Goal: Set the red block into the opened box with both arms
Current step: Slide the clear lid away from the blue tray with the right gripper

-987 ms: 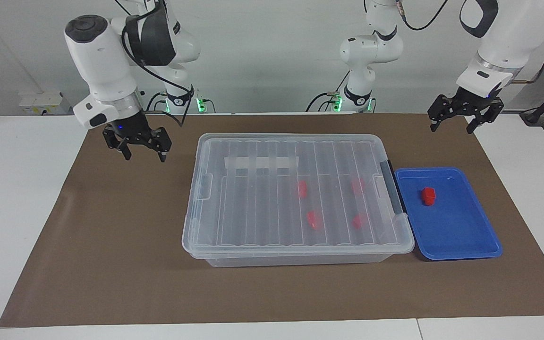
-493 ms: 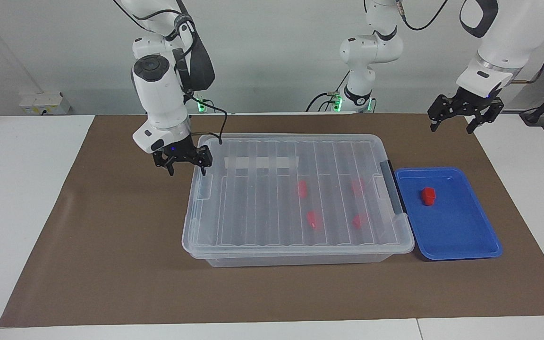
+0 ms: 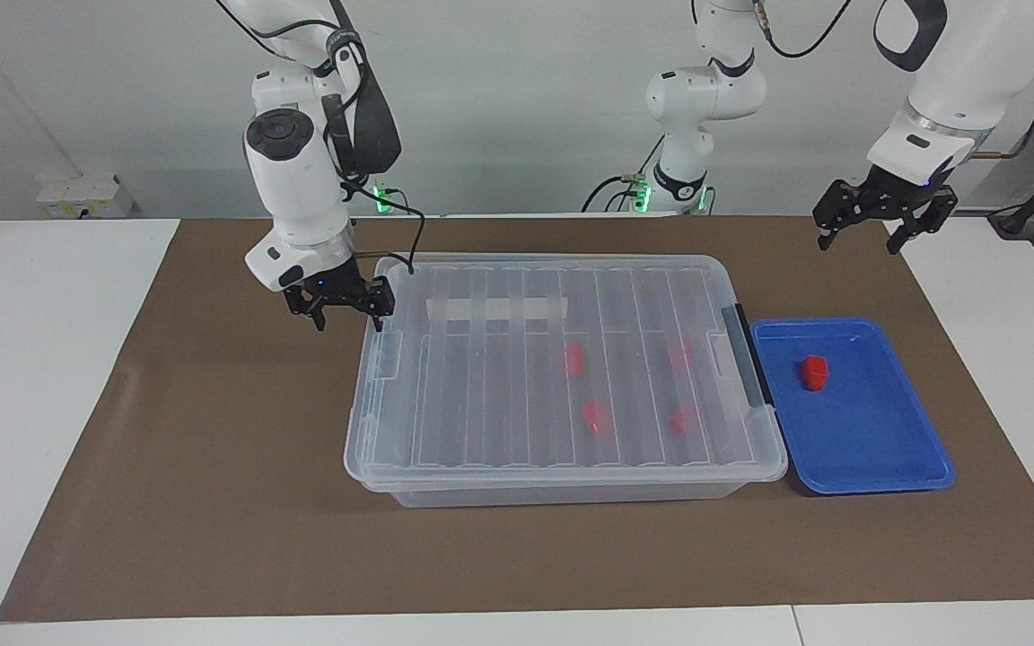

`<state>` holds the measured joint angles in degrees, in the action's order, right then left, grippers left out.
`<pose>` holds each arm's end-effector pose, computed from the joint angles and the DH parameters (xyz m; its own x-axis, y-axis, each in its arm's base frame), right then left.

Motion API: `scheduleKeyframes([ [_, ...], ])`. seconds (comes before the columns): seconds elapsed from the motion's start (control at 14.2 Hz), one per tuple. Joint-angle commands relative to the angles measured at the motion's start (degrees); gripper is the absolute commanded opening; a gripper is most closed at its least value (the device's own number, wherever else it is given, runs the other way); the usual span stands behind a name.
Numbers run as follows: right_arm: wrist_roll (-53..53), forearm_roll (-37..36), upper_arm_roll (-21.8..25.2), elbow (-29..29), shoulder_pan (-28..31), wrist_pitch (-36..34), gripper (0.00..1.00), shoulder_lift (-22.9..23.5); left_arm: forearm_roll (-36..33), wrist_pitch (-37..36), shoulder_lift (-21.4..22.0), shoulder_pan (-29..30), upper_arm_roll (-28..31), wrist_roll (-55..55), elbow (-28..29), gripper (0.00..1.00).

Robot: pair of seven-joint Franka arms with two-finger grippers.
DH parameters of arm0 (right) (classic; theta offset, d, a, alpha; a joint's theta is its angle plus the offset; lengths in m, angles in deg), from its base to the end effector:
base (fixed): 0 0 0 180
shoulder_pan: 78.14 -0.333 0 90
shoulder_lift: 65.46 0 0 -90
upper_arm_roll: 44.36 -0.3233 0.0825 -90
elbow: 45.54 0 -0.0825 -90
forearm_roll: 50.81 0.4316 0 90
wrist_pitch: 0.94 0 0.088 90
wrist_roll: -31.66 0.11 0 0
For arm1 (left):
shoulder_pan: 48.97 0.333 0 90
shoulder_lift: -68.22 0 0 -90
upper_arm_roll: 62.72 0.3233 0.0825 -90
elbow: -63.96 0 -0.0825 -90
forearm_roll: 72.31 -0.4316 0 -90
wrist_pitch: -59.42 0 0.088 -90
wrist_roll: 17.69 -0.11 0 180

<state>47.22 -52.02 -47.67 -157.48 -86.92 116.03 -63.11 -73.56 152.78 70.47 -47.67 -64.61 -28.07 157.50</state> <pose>0.6027 0.1275 0.4446 0.9974 -0.0514 0.0496 -0.0516 -0.9987 0.0037 0.5950 -0.0042 0.6253 0.9810 -0.1915 0.0313 -0.1906 -0.9812 -0.0292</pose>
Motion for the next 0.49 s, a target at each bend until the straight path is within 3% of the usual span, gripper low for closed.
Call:
scheduleKeyframes([
  [0.0, -5.79, 0.42, -0.22, -1.88, 3.49, -0.95, 0.95, -1.99, -0.86, -0.54, 1.01, 0.46, -0.21, -0.34, 0.77, 1.00],
  [0.42, -18.34, 0.42, -0.22, -1.88, 9.11, -2.09, 0.95, -2.26, -0.86, -0.54, 1.01, 0.46, -0.21, -0.34, 0.77, 1.00],
])
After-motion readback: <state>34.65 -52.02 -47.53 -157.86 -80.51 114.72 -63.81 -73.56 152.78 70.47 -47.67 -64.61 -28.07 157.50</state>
